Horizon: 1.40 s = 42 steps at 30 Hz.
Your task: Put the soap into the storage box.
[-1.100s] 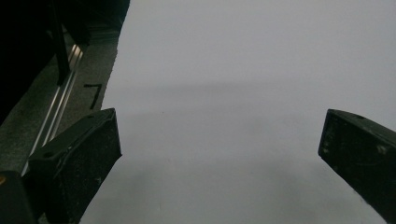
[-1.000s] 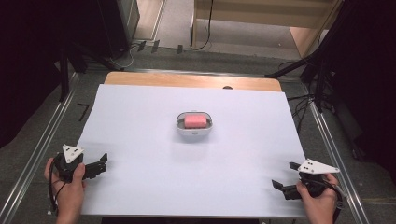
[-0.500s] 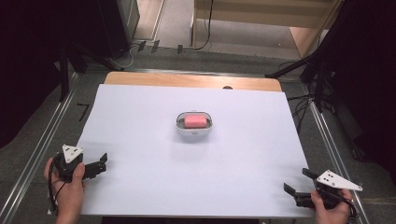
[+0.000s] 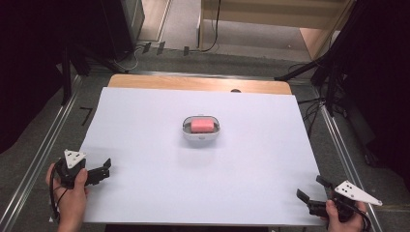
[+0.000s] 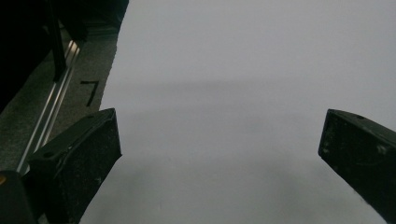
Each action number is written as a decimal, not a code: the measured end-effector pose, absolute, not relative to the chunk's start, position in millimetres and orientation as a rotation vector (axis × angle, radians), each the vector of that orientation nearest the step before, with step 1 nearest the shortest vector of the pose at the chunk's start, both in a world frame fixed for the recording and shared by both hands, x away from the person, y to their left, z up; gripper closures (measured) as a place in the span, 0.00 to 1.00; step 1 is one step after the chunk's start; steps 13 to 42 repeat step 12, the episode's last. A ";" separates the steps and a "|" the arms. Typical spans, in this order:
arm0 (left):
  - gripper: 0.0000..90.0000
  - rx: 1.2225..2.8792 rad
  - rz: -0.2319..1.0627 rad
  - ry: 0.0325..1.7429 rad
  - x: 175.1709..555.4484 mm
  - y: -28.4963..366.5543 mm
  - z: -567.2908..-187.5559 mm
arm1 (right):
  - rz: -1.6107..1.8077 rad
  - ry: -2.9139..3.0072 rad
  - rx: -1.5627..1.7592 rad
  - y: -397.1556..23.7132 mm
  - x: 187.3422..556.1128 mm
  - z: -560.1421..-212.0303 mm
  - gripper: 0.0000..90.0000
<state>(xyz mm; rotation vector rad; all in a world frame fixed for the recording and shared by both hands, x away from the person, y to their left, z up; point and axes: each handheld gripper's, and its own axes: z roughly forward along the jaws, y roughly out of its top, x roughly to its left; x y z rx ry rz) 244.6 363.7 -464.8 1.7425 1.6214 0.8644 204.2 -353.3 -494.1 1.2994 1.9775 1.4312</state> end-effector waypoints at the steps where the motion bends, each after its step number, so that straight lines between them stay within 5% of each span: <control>1: 0.00 1.741 0.865 1.620 244.6 363.6 -464.7 | 1.434 1.992 1.315 -353.6 204.1 -495.4 0.02; 3: 0.00 1.743 0.862 1.621 244.8 363.7 -464.8 | 1.466 2.034 1.397 -354.3 204.0 -508.9 0.08; 5: 0.00 1.742 0.861 1.623 245.0 363.9 -464.8 | 1.416 1.934 1.267 -350.3 192.8 -501.8 0.33; 11: 0.00 1.747 0.857 1.630 245.2 363.5 -464.6 | 1.424 1.905 1.308 -345.4 195.0 -499.0 0.15; 42: 0.00 1.744 0.859 1.627 245.2 363.6 -464.8 | 1.419 1.905 1.303 -344.8 194.8 -498.5 0.15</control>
